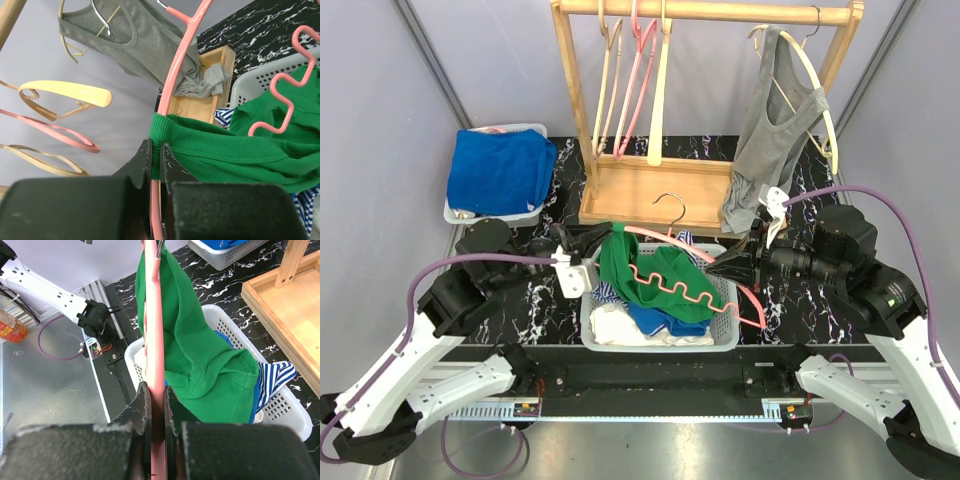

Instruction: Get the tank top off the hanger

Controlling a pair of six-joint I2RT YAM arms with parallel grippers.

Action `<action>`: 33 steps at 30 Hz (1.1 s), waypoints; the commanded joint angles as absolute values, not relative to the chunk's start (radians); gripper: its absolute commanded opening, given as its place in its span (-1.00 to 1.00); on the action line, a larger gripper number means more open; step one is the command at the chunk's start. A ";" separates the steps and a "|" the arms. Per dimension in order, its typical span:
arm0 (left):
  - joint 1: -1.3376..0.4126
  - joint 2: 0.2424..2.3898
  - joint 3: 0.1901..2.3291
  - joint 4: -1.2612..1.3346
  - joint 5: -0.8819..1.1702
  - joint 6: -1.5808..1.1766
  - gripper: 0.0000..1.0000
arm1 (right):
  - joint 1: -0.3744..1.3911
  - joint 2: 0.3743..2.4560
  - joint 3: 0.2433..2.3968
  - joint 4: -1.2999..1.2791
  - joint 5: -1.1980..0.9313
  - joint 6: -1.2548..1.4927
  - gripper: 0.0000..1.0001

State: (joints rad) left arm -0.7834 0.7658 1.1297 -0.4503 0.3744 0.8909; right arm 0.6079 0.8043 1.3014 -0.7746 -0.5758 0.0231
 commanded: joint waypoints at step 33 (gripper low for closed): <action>-0.683 0.664 1.042 -0.399 0.256 0.868 -0.91 | 0.607 0.761 1.433 -0.888 -0.499 -0.035 -1.00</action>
State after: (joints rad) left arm -0.6849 0.6693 1.0447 -0.4213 0.2749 0.8734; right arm 0.6086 0.7673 1.3621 -0.9138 -0.5270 -0.0116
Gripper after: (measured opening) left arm 0.042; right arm 0.067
